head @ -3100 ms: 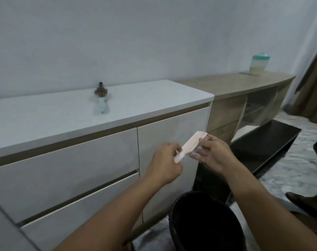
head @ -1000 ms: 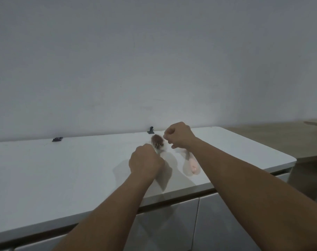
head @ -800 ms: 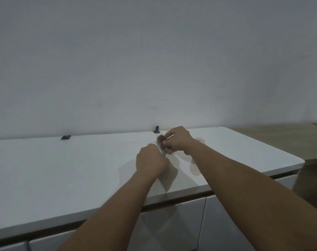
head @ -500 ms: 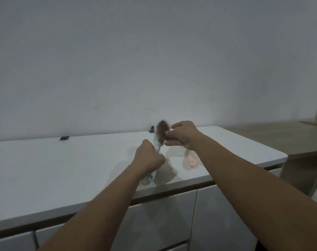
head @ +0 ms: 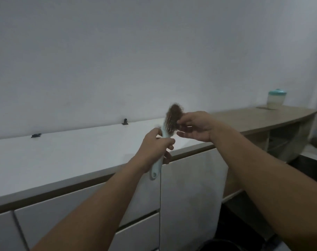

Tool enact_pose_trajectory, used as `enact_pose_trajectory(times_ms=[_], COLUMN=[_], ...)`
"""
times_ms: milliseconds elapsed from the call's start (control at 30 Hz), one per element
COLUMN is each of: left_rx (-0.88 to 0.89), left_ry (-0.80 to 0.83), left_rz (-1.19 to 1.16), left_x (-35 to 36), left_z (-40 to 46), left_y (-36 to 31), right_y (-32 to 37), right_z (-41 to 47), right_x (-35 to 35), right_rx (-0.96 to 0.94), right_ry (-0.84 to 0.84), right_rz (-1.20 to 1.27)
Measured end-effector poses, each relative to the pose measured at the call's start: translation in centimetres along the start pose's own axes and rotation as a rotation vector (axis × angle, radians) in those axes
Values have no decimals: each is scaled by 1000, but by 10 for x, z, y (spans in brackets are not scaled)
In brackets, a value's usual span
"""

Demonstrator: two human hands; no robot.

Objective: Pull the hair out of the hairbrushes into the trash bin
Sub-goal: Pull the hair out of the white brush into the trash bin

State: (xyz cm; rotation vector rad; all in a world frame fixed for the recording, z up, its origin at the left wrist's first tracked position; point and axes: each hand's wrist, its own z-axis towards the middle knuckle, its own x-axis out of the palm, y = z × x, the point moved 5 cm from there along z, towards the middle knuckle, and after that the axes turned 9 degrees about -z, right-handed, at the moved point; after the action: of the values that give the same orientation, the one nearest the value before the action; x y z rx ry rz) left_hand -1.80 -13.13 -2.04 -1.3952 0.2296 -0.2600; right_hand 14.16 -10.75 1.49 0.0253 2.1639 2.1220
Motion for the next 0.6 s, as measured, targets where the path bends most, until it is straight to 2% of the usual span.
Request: enact_pose_trajectory(times_ms=[133, 267, 600], left_rx=[-10, -59, -289], left_ry=[73, 138, 256], left_rz=[-9, 9, 54], left_x=[41, 81, 160], left_z=[-15, -27, -71], left_y=[15, 51, 174], right_y=[-23, -65, -208], right_z=[-36, -70, -146], right_x=[-32, -68, -127], right_rx=[13, 56, 168], right_ry=[-101, -163, -484], right_rz=[-52, 25, 166])
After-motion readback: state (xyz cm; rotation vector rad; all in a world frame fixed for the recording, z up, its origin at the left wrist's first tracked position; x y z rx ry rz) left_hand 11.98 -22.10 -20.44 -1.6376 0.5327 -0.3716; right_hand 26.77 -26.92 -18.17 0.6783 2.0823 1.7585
